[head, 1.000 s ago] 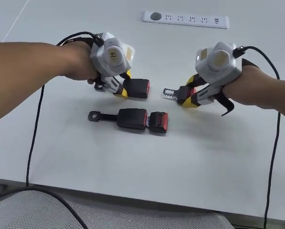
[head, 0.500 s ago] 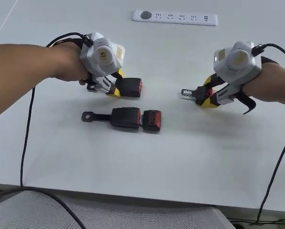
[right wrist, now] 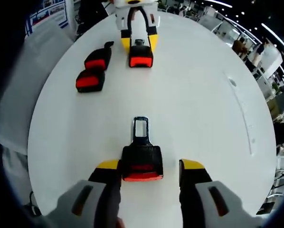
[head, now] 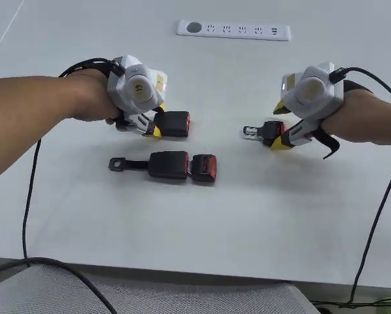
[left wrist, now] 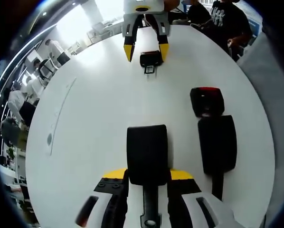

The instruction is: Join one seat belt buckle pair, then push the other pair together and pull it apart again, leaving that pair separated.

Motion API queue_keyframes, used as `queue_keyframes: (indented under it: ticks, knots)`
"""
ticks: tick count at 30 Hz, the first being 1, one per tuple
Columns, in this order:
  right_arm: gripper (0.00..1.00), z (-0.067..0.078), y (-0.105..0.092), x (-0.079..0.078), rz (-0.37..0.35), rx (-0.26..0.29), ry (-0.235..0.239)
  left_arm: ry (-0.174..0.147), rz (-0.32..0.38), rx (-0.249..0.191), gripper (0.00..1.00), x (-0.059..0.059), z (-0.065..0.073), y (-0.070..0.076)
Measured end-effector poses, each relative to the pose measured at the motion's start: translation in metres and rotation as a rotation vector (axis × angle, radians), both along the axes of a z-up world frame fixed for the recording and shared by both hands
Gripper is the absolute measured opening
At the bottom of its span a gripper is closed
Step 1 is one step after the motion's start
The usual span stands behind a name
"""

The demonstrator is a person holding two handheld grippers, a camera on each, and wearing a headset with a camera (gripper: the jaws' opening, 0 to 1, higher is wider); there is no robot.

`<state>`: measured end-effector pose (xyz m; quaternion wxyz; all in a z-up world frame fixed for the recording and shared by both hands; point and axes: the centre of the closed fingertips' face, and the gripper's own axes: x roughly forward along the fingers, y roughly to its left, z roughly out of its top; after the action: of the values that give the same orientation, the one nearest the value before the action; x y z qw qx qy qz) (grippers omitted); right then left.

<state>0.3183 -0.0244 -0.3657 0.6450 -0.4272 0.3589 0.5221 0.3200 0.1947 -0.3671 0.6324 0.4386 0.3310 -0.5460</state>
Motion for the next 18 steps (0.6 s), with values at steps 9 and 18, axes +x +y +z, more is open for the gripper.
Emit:
queue_keyframes:
  ticks: [9, 18]
  knots:
    - [0.5, 0.036, -0.003, -0.022, -0.111, 0.139, -0.019, -0.064, 0.131, -0.077, 0.45, -0.011, 0.024, 0.022]
    - [0.55, 0.066, 0.005, -0.064, -0.271, 0.308, -0.02, -0.092, 0.275, -0.191, 0.53, -0.069, 0.061, 0.038]
